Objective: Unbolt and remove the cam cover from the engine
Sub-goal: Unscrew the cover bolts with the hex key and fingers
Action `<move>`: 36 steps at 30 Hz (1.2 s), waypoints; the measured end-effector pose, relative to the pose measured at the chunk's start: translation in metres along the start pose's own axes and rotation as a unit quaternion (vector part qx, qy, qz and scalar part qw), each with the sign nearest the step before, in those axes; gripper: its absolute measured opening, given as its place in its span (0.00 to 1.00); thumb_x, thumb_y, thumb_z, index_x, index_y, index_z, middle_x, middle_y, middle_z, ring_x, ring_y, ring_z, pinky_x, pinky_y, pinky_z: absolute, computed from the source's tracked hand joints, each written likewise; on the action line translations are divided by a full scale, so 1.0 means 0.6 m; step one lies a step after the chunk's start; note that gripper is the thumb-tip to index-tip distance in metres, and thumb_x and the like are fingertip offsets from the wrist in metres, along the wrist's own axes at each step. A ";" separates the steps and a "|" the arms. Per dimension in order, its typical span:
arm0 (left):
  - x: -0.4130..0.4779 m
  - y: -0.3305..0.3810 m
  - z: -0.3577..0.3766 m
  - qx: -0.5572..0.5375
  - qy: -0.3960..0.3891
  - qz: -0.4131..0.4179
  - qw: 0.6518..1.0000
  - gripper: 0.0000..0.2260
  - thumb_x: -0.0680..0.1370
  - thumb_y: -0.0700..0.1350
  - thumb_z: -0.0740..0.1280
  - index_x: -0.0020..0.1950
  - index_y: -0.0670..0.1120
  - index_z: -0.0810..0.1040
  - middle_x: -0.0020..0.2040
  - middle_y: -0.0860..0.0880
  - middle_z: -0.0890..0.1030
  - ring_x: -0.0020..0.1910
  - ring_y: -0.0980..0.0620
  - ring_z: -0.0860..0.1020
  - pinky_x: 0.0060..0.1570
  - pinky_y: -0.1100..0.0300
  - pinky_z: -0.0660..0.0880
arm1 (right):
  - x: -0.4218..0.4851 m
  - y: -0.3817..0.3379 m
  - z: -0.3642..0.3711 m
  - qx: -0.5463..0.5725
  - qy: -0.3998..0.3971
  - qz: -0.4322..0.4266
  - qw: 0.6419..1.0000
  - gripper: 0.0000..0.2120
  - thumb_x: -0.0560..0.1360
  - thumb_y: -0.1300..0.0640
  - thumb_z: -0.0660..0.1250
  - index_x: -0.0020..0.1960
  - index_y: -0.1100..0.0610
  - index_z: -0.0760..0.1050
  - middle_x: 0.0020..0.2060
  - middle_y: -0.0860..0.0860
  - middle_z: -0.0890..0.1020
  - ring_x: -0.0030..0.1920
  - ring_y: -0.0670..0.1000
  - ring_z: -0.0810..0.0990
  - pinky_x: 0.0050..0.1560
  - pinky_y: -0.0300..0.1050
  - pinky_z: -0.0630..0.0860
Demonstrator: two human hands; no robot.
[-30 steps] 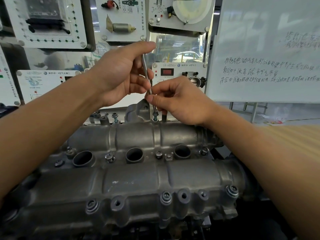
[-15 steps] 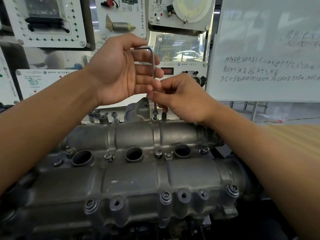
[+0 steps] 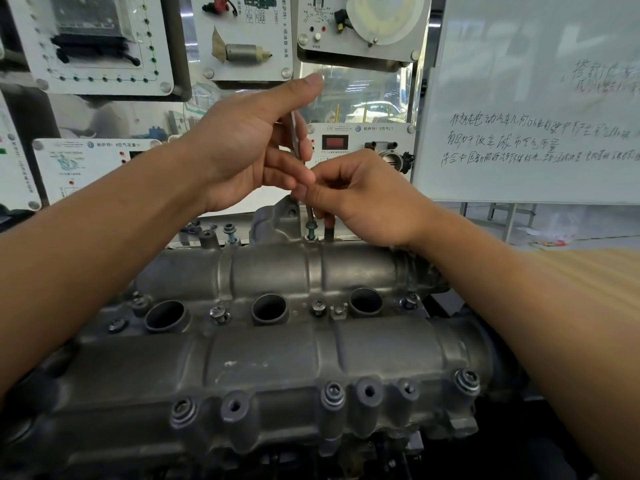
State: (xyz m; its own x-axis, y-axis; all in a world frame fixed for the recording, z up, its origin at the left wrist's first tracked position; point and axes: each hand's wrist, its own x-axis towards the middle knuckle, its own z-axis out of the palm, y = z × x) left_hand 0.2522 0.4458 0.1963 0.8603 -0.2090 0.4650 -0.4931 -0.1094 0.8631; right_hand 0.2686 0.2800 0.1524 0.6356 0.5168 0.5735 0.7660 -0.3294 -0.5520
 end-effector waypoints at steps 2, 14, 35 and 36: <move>0.001 0.000 0.000 0.007 0.016 -0.001 1.000 0.19 0.80 0.57 0.65 0.34 0.47 0.75 0.32 0.46 0.80 0.25 0.48 0.80 0.24 0.62 0.73 | 0.000 -0.001 0.000 0.002 -0.001 0.003 1.000 0.15 0.81 0.58 0.66 0.46 0.71 0.79 0.31 0.60 0.75 0.33 0.53 0.72 0.38 0.45 0.71; -0.001 0.005 -0.010 -0.063 -0.052 -0.049 0.995 0.23 0.82 0.52 0.54 0.35 0.44 0.80 0.33 0.44 0.80 0.29 0.46 0.81 0.28 0.63 0.75 | -0.002 -0.007 0.001 -0.009 0.008 0.006 1.000 0.10 0.80 0.60 0.67 0.41 0.63 0.81 0.32 0.61 0.76 0.33 0.54 0.72 0.36 0.51 0.73; -0.005 0.004 -0.003 -0.063 -0.092 -0.010 0.994 0.14 0.73 0.58 0.69 0.41 0.48 0.74 0.35 0.49 0.79 0.34 0.50 0.85 0.31 0.64 0.78 | 0.001 0.000 0.001 0.015 0.010 0.007 1.000 0.12 0.79 0.63 0.67 0.42 0.72 0.75 0.31 0.58 0.70 0.33 0.53 0.68 0.38 0.47 0.68; -0.005 0.004 -0.002 -0.051 -0.084 -0.009 0.995 0.15 0.73 0.59 0.69 0.39 0.48 0.74 0.34 0.50 0.79 0.32 0.50 0.84 0.29 0.64 0.77 | 0.002 0.000 0.001 0.016 0.004 0.007 1.000 0.13 0.79 0.63 0.67 0.41 0.72 0.75 0.30 0.58 0.70 0.32 0.53 0.68 0.38 0.47 0.68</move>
State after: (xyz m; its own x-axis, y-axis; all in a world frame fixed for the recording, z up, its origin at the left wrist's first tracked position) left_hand 0.2488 0.4473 0.1972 0.8308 -0.3691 0.4165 -0.4544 -0.0178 0.8906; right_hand 0.2692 0.2811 0.1523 0.6471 0.5057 0.5705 0.7537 -0.3116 -0.5787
